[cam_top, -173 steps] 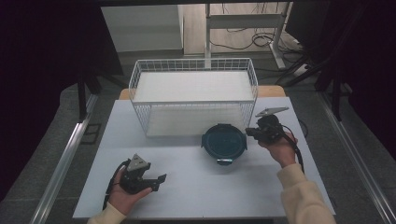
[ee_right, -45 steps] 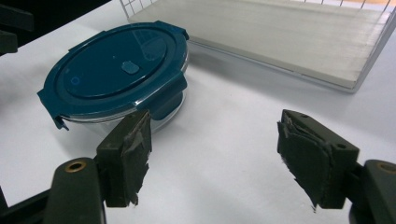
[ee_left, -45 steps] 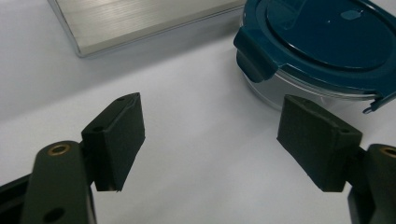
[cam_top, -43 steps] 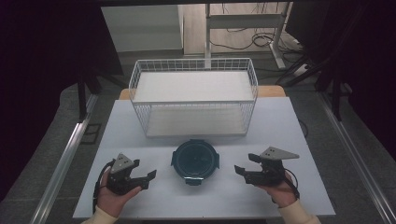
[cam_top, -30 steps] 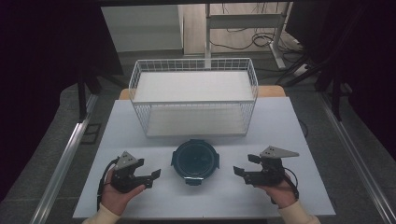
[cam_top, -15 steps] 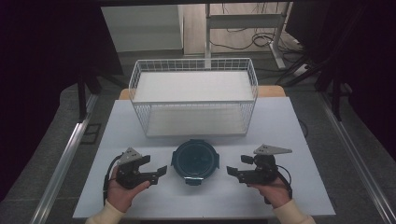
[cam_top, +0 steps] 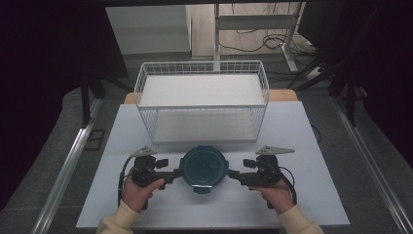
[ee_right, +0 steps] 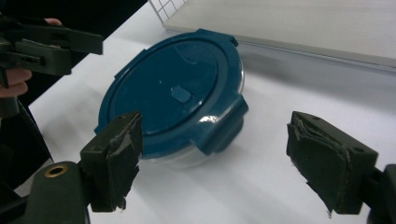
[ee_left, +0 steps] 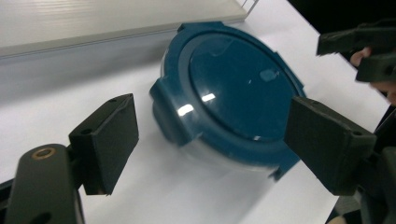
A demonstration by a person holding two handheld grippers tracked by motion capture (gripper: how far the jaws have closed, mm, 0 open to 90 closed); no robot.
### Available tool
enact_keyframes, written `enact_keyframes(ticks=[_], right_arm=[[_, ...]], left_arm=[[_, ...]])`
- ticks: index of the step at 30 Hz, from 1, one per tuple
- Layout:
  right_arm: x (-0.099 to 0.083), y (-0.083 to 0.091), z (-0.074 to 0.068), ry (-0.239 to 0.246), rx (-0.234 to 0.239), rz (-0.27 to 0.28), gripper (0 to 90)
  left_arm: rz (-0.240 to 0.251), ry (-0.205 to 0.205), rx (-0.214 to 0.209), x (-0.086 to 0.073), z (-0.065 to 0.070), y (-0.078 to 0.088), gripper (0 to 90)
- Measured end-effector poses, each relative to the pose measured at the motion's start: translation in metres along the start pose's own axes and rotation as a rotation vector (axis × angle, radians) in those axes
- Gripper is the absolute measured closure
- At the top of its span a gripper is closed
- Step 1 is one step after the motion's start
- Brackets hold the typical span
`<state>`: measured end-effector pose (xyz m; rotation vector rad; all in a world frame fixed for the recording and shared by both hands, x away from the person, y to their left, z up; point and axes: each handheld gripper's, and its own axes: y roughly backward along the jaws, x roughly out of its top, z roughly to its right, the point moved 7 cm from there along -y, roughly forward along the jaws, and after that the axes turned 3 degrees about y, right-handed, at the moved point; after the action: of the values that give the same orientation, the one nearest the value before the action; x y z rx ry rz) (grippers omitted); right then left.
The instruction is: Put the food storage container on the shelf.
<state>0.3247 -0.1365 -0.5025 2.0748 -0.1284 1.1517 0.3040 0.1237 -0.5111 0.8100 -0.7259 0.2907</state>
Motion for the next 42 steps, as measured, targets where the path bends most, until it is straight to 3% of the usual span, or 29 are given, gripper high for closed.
enact_keyframes(ticks=[6, 11, 18, 21, 25, 31, 34, 39, 42], right_arm=[[0.012, -0.014, 0.002, -0.059, 0.021, 0.003, 17.9], [0.009, -0.028, -0.001, -0.090, 0.042, -0.027, 17.2], [0.004, -0.039, -0.001, -0.143, 0.058, -0.045, 16.0], [0.001, -0.045, 0.000, -0.167, 0.062, -0.055, 15.5], [-0.005, -0.054, -0.001, -0.214, 0.077, -0.079, 14.9], [-0.009, -0.061, -0.002, -0.243, 0.078, -0.093, 14.8], [-0.010, -0.063, -0.002, -0.263, 0.084, -0.093, 16.3], [-0.014, -0.066, -0.001, -0.309, 0.098, -0.107, 22.2], [-0.014, -0.065, 0.000, -0.345, 0.107, -0.108, 26.2]], left_arm=[[-0.035, 0.039, -0.010, 0.004, 0.000, -0.014, 16.5], [-0.056, 0.075, -0.007, 0.002, -0.006, -0.019, 15.6], [-0.097, 0.154, -0.055, -0.004, -0.012, -0.028, 14.8], [-0.108, 0.169, -0.054, -0.007, -0.015, -0.031, 15.0], [-0.109, 0.197, -0.100, -0.005, -0.016, -0.035, 16.7], [-0.147, 0.227, -0.134, -0.009, -0.018, -0.046, 18.1], [-0.163, 0.241, -0.155, -0.010, -0.019, -0.049, 19.2], [-0.178, 0.247, -0.156, -0.012, -0.018, -0.050, 22.3], [-0.172, 0.280, -0.164, -0.013, -0.019, -0.049, 24.2]])
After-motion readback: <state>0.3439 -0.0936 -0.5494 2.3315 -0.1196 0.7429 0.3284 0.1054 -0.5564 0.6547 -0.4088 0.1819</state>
